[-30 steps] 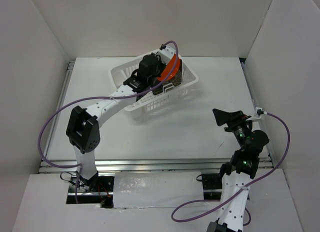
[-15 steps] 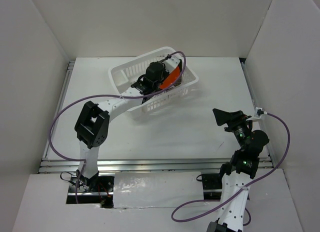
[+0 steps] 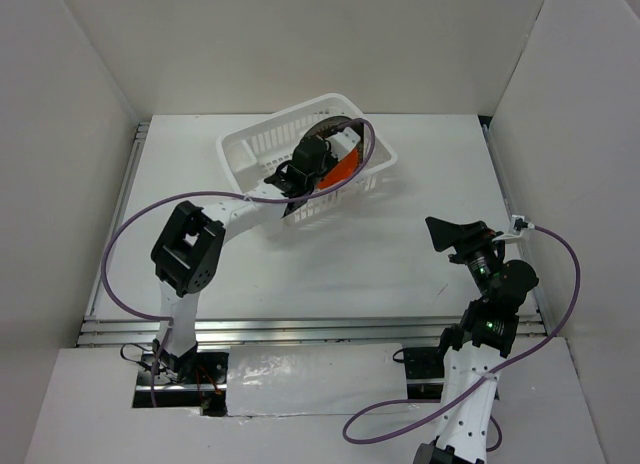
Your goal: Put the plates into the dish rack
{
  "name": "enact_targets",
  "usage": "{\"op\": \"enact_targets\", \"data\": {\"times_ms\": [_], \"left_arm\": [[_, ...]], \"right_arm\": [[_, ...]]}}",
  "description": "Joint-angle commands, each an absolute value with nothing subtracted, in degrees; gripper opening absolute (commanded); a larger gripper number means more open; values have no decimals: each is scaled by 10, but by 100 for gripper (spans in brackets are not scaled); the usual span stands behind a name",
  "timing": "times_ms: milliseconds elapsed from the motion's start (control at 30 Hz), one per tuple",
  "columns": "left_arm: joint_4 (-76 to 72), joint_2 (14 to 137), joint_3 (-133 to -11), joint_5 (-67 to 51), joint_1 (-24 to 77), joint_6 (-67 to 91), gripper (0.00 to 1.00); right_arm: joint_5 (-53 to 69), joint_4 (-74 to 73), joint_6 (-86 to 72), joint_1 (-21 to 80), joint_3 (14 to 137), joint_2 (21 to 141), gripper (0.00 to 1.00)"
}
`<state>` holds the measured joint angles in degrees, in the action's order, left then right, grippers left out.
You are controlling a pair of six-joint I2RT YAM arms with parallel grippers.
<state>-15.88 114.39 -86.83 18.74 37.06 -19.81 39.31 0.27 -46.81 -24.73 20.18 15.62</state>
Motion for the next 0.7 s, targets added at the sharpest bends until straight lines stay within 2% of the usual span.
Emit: {"op": "enact_targets", "data": {"times_ms": [0, 467, 500, 533, 567, 667], "left_arm": [[-218, 1153, -873, 175, 374, -204, 0], [-192, 1184, -902, 174, 377, -200, 0], [-187, 1186, -902, 172, 377, -200, 4], [-185, 1187, -905, 171, 377, -200, 12], [-181, 1187, -907, 170, 378, -200, 29], [-174, 1192, -910, 173, 378, -197, 44]], "right_arm": [[386, 20, -459, -246, 206, 157, 98], [386, 18, -458, -246, 204, 157, 98], [386, 18, -458, -246, 205, 157, 98], [386, 17, -457, -246, 206, 157, 98], [386, 17, -457, -246, 205, 156, 98], [385, 14, -456, -246, 207, 156, 98]]}}
